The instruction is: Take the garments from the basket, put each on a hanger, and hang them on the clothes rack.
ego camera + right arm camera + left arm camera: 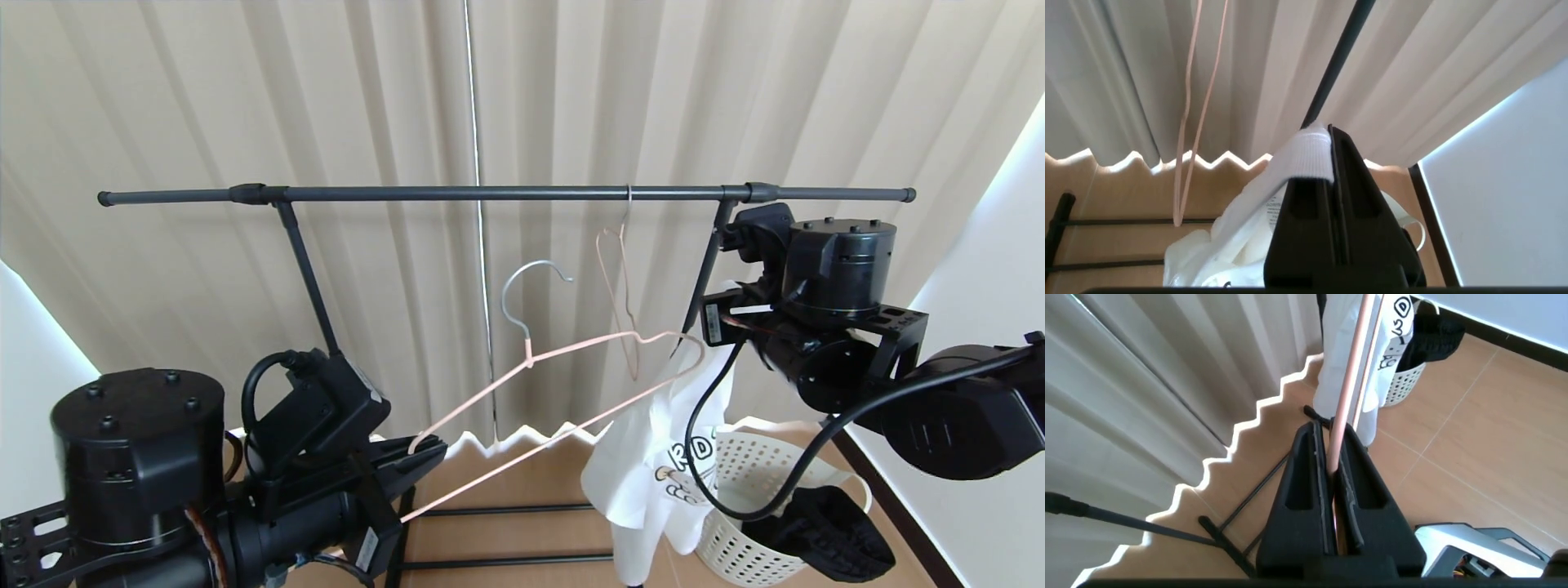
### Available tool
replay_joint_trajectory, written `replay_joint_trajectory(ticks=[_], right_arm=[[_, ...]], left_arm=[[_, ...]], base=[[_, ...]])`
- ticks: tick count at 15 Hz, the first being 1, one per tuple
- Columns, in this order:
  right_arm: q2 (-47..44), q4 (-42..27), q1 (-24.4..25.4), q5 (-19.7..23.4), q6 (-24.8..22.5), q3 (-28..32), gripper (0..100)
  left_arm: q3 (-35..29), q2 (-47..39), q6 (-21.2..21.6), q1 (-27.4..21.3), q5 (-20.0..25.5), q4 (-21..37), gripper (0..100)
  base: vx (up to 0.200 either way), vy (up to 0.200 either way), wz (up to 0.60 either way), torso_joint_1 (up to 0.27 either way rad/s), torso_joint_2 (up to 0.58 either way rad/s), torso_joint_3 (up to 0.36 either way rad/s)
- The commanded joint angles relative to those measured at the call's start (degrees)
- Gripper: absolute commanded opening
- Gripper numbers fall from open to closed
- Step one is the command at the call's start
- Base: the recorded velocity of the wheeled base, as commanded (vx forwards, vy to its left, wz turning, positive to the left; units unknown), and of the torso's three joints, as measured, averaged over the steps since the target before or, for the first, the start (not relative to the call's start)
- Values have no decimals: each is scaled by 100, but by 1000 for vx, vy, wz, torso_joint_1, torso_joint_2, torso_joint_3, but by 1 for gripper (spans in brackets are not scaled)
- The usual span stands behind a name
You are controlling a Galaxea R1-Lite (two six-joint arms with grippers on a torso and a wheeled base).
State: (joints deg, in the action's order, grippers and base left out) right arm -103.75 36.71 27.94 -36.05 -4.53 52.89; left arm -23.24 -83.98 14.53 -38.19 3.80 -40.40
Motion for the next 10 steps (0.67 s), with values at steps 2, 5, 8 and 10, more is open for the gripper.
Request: replay_joint_trajectory(ticks=[2,5,8,10], right_arm=[[-31,3,62,-8,-4,-16,0],[-48,12,71,-8,5,-16,0],[-48,12,141,-8,14,-16,0],[-40,12,159,-16,14,-25,0]], left_arm=[[-32,-206,-12,-39,-11,-12,0],[-85,-303,-56,-48,-11,-12,0],[-304,-567,-205,-39,-64,-21,0],[-559,-725,-346,-48,-90,-21,0]], base=[[0,0,0,0,0,0],[0,0,0,0,0,0],[0,0,0,0,0,0],[0,0,0,0,0,0]])
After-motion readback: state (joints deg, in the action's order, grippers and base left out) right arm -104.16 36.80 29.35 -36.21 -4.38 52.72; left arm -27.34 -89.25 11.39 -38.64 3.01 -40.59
